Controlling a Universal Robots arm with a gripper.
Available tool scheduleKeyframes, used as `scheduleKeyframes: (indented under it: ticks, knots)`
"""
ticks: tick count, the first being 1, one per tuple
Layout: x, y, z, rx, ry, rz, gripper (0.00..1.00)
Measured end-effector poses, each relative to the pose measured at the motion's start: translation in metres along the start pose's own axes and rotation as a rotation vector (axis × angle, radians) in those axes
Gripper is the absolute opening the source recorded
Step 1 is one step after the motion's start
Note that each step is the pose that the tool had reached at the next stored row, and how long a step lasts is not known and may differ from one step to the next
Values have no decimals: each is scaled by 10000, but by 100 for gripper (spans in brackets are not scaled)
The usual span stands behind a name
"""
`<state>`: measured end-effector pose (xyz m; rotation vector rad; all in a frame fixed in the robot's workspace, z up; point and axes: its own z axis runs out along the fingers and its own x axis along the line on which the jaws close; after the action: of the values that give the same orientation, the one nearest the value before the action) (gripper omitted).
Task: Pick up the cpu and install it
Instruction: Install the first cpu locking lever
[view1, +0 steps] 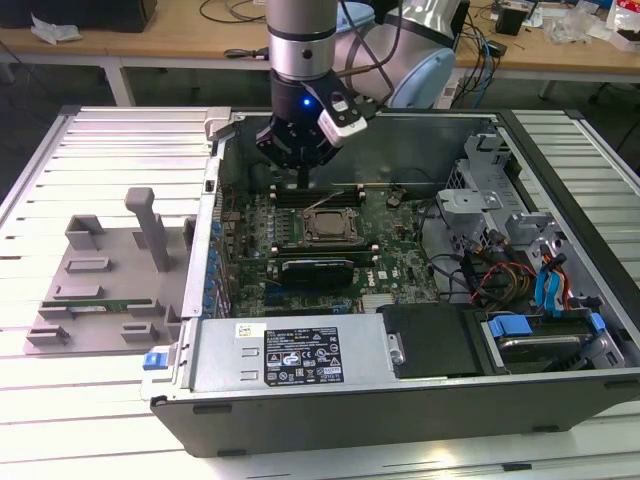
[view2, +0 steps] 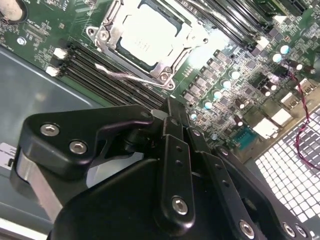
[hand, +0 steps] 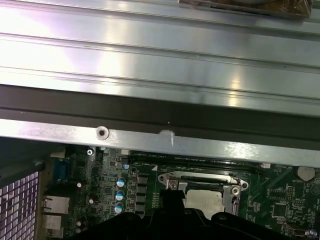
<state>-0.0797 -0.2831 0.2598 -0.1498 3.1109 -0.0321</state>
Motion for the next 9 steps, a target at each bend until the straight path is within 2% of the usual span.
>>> scheduleKeyframes:
  ticks: [5, 9]
  knots:
    - [-62, -6, 8, -2, 1, -1, 11]
    - [-67, -6, 15, 0, 6, -1, 11]
